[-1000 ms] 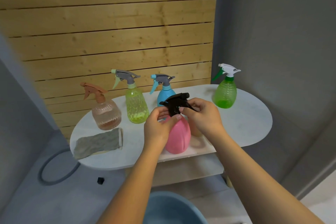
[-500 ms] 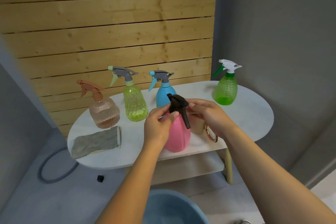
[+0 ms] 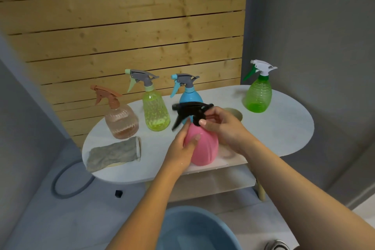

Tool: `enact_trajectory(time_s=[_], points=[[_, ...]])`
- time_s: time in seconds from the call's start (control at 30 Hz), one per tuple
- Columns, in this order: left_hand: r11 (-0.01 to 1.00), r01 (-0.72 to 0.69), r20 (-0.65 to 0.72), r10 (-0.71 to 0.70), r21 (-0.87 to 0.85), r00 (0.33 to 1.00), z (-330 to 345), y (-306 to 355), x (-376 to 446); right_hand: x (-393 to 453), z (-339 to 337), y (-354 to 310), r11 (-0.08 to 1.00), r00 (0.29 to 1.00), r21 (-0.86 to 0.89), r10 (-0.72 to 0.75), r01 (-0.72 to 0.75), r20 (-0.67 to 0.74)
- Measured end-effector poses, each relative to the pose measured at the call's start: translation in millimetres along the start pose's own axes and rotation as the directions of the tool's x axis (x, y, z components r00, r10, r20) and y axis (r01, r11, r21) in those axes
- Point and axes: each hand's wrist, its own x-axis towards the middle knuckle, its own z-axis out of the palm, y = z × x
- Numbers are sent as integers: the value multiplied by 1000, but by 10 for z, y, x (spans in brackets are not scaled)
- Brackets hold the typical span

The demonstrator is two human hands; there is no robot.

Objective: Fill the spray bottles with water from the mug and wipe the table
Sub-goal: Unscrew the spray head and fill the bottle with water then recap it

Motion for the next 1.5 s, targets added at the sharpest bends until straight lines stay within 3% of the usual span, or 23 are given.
enact_trajectory(time_s=[0.13, 0.23, 0.3, 0.47, 0.67, 0.73, 0.9, 1.1, 1.2, 1.33, 1.5], points=[[998, -23, -10, 22, -50, 1000, 31, -32, -8, -87, 256, 103, 996, 974, 86, 16, 4, -227], [997, -9, -17, 8, -80, 1000, 35, -32, -13, -116, 230, 134, 977, 990, 214, 25, 5, -139], [997, -7, -20, 5, -77, 1000, 27, -39, -11, -118, 178, 149, 990, 996, 144, 3, 10, -94], [993, -15, -42, 10, -115, 999, 53, -49, -26, -121, 319, 142, 992, 945, 113, -24, 64, -327], [994, -30, -57, 24, -106, 998, 60, -74, -22, -190, 395, 199, 987, 963, 140, -39, 78, -266], [995, -30, -66, 24, -99, 998, 65, -77, -13, -181, 410, 214, 988, 946, 126, -41, 86, -320], [992, -29, -78, 19, -125, 997, 86, -115, -1, -199, 514, 218, 952, 901, 285, 25, 110, -432], [992, -17, -79, 8, -124, 997, 62, -110, -21, -313, 389, 324, 991, 928, 15, -120, 134, -352], [991, -23, -87, 12, -129, 996, 75, -109, -38, -343, 322, 376, 988, 941, -23, -150, 150, -303], [995, -21, -70, 14, -93, 997, 62, -119, -35, -347, 125, 316, 996, 950, -9, -91, 92, -298], [997, 1, -3, -1, -81, 1000, -4, -157, -4, -160, -122, 181, 994, 985, 106, 42, -24, -170]])
